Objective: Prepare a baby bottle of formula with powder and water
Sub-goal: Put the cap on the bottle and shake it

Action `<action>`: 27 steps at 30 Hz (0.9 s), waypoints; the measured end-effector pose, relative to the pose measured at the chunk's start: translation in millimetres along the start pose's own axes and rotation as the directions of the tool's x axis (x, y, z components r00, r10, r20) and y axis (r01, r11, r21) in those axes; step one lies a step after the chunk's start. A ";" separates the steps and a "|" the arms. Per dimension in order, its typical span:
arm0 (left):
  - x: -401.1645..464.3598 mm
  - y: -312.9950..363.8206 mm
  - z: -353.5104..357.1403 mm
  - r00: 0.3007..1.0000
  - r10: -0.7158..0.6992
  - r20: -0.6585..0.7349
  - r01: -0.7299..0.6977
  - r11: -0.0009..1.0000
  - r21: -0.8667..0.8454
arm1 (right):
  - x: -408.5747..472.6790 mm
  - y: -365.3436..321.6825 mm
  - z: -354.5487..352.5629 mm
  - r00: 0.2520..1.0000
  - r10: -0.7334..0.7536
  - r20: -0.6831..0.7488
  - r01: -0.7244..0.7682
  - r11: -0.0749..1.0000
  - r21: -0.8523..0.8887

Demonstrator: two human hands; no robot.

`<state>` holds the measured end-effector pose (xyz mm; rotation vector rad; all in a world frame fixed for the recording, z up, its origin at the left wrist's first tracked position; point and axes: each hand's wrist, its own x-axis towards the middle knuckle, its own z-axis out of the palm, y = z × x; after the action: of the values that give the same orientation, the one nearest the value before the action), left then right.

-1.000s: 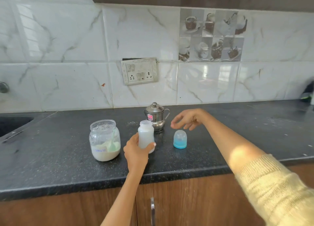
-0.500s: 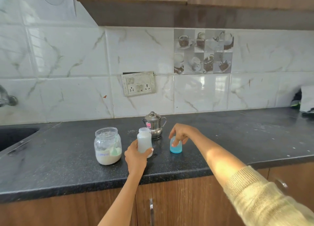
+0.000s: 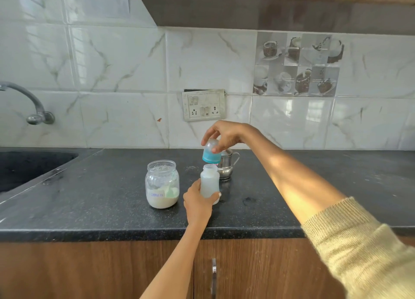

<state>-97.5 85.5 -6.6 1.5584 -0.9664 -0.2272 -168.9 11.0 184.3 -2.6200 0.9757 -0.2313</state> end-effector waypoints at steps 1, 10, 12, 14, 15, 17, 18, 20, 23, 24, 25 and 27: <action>0.0 0.2 0.2 1.000 -0.002 0.000 0.002 1.000 -0.002 | 2.5 -2.4 4.2 1.000 -0.001 0.021 0.002 0.999 -0.042; 1.3 -0.5 0.7 1.000 0.001 0.000 -0.001 1.000 -0.008 | 14.2 1.6 20.9 0.996 0.035 0.078 -0.021 0.985 -0.174; 1.6 -0.9 1.6 1.000 -0.006 -0.001 0.006 1.000 -0.008 | 15.7 1.2 21.3 0.996 0.035 0.087 -0.019 0.984 -0.176; 1.7 -1.5 1.9 1.000 -0.005 -0.004 0.005 1.000 -0.007 | 17.1 -0.5 22.8 0.994 0.041 0.098 -0.023 0.983 -0.182; 1.6 -1.5 1.9 1.000 -0.006 -0.007 0.006 1.000 -0.008 | 17.1 -1.4 23.8 0.994 0.045 0.101 -0.026 0.982 -0.188; 1.7 -2.2 2.1 1.000 -0.013 -0.009 0.013 1.000 -0.013 | 15.1 -2.6 24.8 0.994 0.054 0.096 -0.034 0.980 -0.198; 1.7 -2.3 2.4 1.000 -0.014 -0.010 0.014 1.000 -0.013 | 13.5 -3.4 24.6 0.994 0.057 0.093 -0.037 0.979 -0.198; 1.2 -1.5 2.4 1.000 -0.012 -0.008 0.012 1.000 -0.011 | 11.8 -4.8 23.4 0.993 0.073 0.097 -0.054 0.982 -0.181; 0.8 0.1 1.8 1.000 -0.010 -0.009 0.010 1.000 -0.009 | 13.0 -7.7 23.9 0.986 0.146 0.078 -0.131 0.977 -0.169; 0.7 0.9 1.3 1.000 -0.011 -0.011 0.011 1.000 -0.004 | 14.1 -8.1 25.1 0.983 0.175 0.048 -0.163 0.968 -0.191; 0.6 2.1 0.9 1.000 -0.014 -0.014 0.014 1.000 0.002 | 14.9 -8.8 27.1 0.980 0.201 0.008 -0.194 0.953 -0.234; 0.2 3.9 0.6 1.000 -0.021 -0.017 0.021 1.000 0.008 | 14.9 -8.8 35.1 0.966 0.240 -0.095 -0.258 0.905 -0.338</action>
<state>-99.5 85.2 -3.2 1.5757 -0.9393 -0.2248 -143.1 16.3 155.4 -2.7666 1.4766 -0.0666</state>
